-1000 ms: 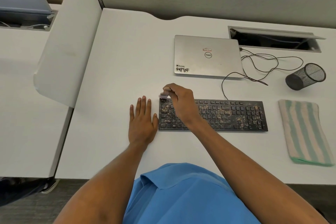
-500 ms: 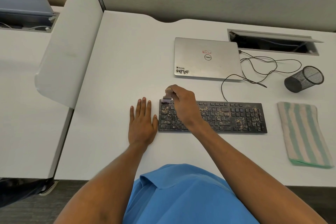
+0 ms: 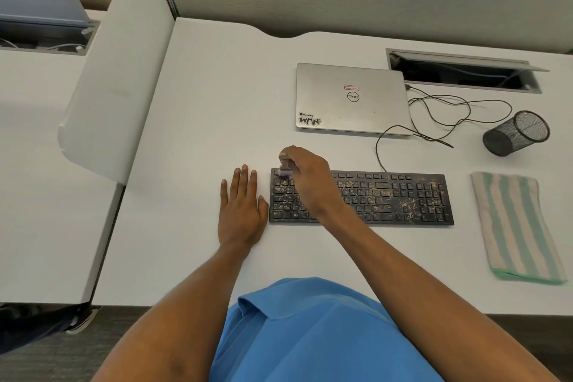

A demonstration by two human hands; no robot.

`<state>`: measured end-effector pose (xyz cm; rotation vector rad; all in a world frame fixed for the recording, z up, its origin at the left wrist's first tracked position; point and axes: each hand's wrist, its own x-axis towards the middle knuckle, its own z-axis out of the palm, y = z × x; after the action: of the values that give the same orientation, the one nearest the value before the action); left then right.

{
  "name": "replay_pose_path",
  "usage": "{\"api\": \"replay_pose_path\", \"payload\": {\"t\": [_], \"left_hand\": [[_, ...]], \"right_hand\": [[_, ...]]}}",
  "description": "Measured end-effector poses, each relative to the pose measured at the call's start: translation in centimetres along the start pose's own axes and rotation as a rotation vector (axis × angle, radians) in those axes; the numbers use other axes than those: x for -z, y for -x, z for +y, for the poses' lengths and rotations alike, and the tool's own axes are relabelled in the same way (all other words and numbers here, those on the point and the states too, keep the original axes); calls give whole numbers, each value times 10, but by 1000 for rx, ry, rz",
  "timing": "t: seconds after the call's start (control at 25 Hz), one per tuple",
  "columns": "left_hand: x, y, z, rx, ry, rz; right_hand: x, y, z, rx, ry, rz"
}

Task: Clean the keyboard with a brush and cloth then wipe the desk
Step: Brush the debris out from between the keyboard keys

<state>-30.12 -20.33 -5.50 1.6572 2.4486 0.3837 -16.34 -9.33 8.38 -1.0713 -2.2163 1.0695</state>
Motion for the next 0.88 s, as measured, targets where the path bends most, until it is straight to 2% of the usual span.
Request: {"api": "replay_pose_path", "payload": {"t": [0.08, 0.32, 0.64, 0.76, 0.88], "left_hand": [[0, 0, 0, -2, -1, -1], [-2, 0, -1, -2, -6, -3], [-1, 1, -1, -3, -14, -5], [-2, 0, -1, 4, -15, 1], [-1, 0, 0, 1, -13, 2]], "right_hand": [[-2, -2, -3, 21, 2, 25], [-9, -2, -1, 44, -17, -69], [-6, -5, -6, -15, -6, 20], [-10, -4, -10, -1, -118, -59], [-10, -3, -6, 10, -52, -97]]}}
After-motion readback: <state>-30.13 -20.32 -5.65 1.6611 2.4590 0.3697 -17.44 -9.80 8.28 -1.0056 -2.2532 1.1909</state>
